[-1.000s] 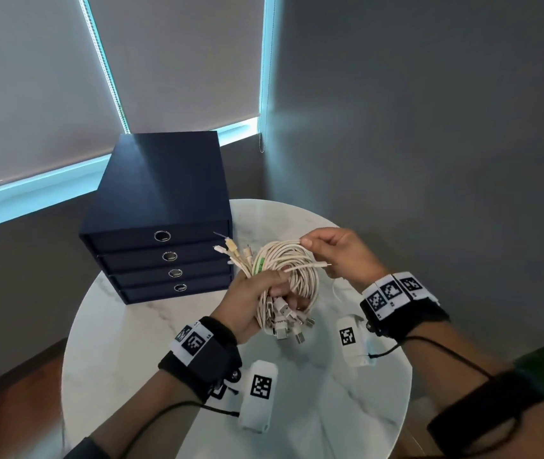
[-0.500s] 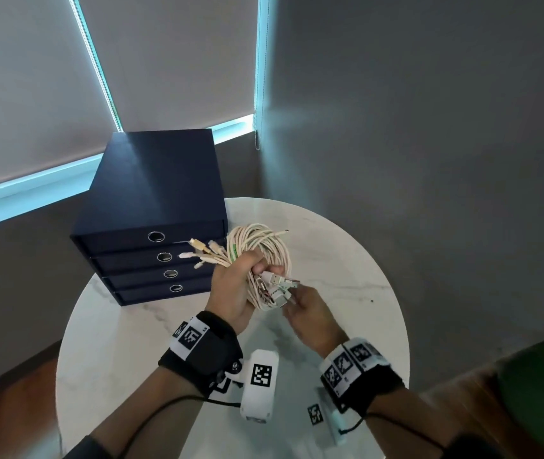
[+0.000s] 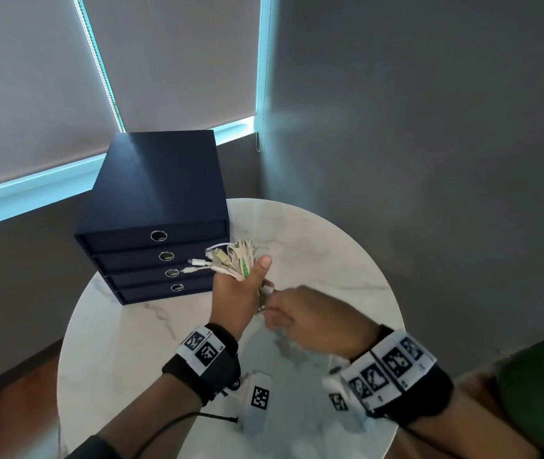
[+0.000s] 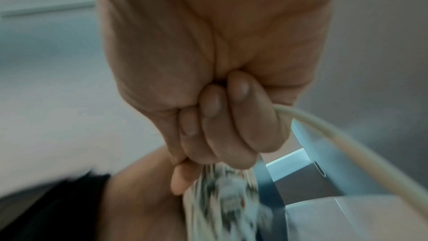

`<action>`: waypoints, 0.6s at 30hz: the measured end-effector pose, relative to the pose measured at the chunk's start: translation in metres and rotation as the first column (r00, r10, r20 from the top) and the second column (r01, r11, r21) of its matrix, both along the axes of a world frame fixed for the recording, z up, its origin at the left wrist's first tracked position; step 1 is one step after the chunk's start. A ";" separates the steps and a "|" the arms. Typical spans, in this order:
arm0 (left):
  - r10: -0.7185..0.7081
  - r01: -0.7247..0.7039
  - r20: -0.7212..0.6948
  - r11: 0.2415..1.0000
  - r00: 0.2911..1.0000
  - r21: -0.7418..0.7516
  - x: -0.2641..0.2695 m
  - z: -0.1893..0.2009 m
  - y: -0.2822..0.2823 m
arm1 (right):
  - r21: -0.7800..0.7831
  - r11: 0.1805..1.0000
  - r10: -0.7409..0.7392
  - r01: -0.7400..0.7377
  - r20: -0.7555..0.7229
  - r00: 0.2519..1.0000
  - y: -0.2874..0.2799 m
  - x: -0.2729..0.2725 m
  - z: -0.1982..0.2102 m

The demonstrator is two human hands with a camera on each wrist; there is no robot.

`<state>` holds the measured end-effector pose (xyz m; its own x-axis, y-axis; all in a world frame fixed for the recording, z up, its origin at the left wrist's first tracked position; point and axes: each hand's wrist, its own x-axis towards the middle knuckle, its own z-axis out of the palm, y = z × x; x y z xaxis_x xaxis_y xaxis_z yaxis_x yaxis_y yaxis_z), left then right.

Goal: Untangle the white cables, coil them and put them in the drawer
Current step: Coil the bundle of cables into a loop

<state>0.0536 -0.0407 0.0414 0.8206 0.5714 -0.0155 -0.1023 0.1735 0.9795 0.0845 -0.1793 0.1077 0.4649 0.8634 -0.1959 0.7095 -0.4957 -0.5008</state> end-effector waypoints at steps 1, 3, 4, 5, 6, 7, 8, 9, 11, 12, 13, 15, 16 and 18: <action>-0.055 0.055 0.024 0.998 0.998 0.017 -0.003 0.001 -0.003 | 0.019 1.000 -0.001 0.001 0.023 1.000 0.001 0.007 0.011; -0.205 0.206 0.070 0.979 0.976 -0.004 -0.009 0.002 -0.007 | 0.058 0.998 -0.029 0.028 0.025 0.999 0.002 0.023 0.029; -0.293 0.295 0.080 0.955 0.953 -0.027 -0.011 0.003 -0.009 | 0.080 0.996 -0.041 0.041 0.001 0.999 0.003 0.032 0.037; -0.377 0.380 0.071 0.924 0.923 -0.033 -0.012 0.005 -0.010 | 0.108 0.992 -0.058 0.060 -0.029 0.998 0.003 0.040 0.043; -0.449 0.450 0.048 0.892 0.892 -0.031 -0.012 0.007 -0.011 | 0.144 0.985 -0.085 0.093 -0.064 0.994 0.003 0.048 0.047; -0.502 0.502 0.027 0.864 0.865 -0.024 -0.013 0.009 -0.012 | 0.184 0.974 -0.118 0.135 -0.102 0.988 0.003 0.056 0.050; -0.528 0.528 0.007 0.849 0.849 -0.019 -0.013 0.009 -0.013 | 0.225 0.958 -0.148 0.178 -0.145 0.978 0.003 0.063 0.050; -0.535 0.535 0.002 0.844 0.845 -0.030 -0.012 0.010 -0.015 | 0.267 0.938 -0.171 0.220 -0.195 0.966 0.003 0.069 0.049; -0.517 0.516 0.020 0.851 0.856 -0.101 -0.011 0.010 -0.015 | 0.354 0.883 -0.202 0.308 -0.304 0.931 0.004 0.076 0.041; -0.505 0.505 0.044 0.849 0.862 -0.155 -0.011 0.010 -0.016 | 0.399 0.843 -0.220 0.360 -0.356 0.908 0.004 0.079 0.035; -0.493 0.495 0.067 0.840 0.867 -0.220 -0.011 0.011 -0.015 | 0.433 0.797 -0.242 0.420 -0.409 0.880 0.004 0.082 0.028; -0.485 0.498 0.127 0.805 0.865 -0.321 -0.011 0.017 -0.013 | 0.474 0.699 -0.285 0.536 -0.502 0.816 0.005 0.084 0.011; -0.485 0.509 0.158 0.788 0.860 -0.346 -0.011 0.020 -0.012 | 0.477 0.650 -0.299 0.592 -0.555 0.776 0.005 0.084 0.001; -0.491 0.532 0.207 0.754 0.846 -0.384 -0.010 0.028 -0.009 | 0.430 0.560 -0.294 0.708 -0.696 0.655 0.004 0.082 -0.018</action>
<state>0.0435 -0.0499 0.0697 0.9977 0.0211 -0.0638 0.0379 0.6076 0.7933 0.1661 -0.1749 0.0892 0.8644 0.4987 -0.0648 -0.0182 -0.0978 -0.9950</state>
